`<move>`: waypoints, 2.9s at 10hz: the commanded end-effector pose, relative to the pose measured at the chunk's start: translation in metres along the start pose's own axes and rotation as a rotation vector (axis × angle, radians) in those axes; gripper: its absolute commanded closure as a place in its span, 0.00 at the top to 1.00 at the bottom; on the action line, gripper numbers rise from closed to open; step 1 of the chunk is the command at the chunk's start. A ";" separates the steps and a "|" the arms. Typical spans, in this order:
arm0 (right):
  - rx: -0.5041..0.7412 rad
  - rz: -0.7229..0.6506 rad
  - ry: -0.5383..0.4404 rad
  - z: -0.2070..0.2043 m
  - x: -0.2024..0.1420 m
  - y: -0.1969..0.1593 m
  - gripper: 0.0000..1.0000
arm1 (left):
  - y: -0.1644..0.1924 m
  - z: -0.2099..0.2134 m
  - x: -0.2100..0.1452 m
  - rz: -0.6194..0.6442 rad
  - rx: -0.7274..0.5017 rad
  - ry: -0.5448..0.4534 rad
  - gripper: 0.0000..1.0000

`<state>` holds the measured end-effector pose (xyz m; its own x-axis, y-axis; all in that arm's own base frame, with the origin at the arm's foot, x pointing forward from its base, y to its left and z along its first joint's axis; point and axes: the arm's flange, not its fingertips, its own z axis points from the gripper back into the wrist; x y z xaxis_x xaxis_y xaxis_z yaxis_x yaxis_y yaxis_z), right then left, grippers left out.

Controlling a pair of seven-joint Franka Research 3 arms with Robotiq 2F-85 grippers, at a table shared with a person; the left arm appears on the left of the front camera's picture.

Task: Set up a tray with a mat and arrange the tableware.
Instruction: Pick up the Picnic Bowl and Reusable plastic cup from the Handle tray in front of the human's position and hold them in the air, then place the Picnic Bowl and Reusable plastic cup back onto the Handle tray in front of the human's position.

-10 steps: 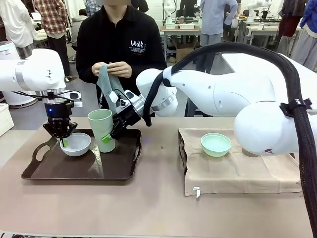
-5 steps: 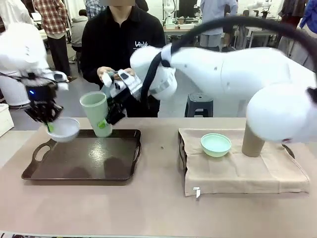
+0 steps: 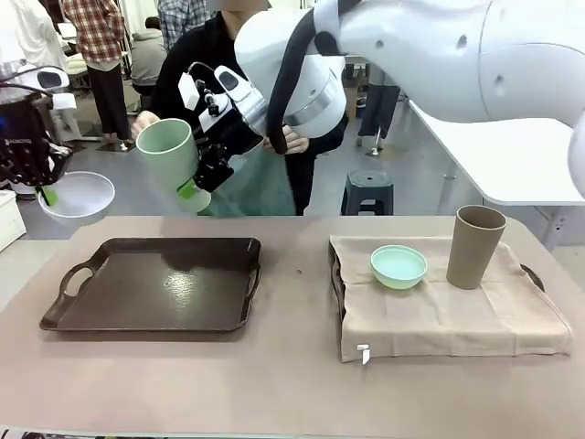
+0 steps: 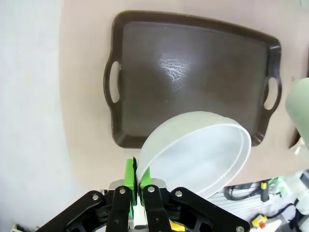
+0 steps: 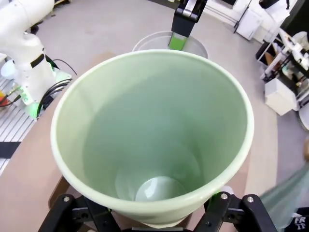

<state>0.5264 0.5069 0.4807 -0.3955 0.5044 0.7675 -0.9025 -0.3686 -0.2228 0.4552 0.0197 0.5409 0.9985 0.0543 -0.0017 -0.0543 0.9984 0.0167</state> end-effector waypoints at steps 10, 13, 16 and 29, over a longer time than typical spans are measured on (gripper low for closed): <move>0.024 -0.019 -0.038 -0.016 -0.015 -0.018 0.00 | 0.000 -0.021 0.022 -0.017 -0.010 0.037 0.00; 0.024 -0.019 -0.038 -0.016 -0.015 -0.018 0.00 | 0.000 -0.021 0.022 -0.017 -0.010 0.037 0.00; 0.024 -0.019 -0.038 -0.016 -0.015 -0.018 0.00 | 0.000 -0.021 0.022 -0.017 -0.010 0.037 0.00; 0.024 -0.019 -0.038 -0.016 -0.015 -0.018 0.00 | 0.000 -0.021 0.022 -0.017 -0.010 0.037 0.00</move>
<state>0.5437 0.5144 0.4596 -0.3697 0.4889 0.7901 -0.9084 -0.3690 -0.1967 0.4788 0.0200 0.5173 0.9980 0.0511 -0.0368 -0.0505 0.9986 0.0182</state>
